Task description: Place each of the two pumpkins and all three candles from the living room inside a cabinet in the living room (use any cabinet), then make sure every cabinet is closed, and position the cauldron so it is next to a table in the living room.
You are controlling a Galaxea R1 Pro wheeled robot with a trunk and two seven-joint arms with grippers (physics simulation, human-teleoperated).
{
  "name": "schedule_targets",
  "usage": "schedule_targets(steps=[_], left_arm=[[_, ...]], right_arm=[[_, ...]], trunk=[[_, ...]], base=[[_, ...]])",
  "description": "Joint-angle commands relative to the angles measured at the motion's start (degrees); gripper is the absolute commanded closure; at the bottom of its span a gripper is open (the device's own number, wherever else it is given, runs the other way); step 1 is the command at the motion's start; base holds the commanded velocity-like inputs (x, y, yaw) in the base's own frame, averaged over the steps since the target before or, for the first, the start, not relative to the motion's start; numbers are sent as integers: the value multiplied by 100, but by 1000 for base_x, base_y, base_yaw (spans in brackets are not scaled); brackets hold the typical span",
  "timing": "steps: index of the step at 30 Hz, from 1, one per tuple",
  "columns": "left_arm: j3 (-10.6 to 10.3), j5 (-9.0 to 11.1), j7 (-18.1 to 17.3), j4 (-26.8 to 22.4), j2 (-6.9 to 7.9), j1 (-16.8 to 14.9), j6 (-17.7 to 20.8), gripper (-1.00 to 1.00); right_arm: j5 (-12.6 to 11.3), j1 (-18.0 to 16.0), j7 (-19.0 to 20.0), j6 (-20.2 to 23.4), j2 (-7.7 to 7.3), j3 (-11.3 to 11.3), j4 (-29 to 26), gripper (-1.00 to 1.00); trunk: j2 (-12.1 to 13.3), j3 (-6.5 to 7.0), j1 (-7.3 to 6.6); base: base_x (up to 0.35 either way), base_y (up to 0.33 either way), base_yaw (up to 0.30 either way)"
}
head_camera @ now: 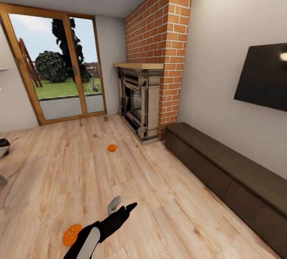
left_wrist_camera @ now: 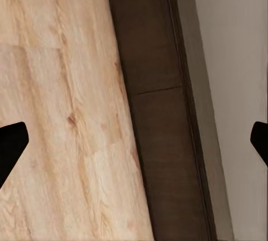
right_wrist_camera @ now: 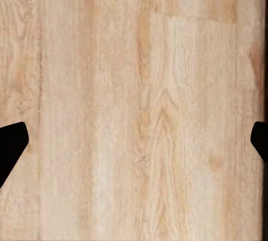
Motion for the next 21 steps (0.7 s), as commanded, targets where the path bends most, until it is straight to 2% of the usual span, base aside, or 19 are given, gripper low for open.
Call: schedule_targets(steps=[1, 5, 21], left_arm=[[4, 63, 4, 4, 1, -3, 39, -100], [7, 66, 36, 20, 6, -3, -9, -100], [12, 75, 35, 20, 29, -3, -32, -100]], right_arm=[[23, -3, 44, -51, -4, 9, 6, -100], [34, -1, 32, -81, 65, -19, 26, -100], [70, -1, 86, -65, 98, -28, 76, -100]], trunk=[[-3, -6, 3], [-3, -6, 3], [-3, -6, 3]], base=[[343, 0, 0], [343, 0, -108], [297, 131, -294]])
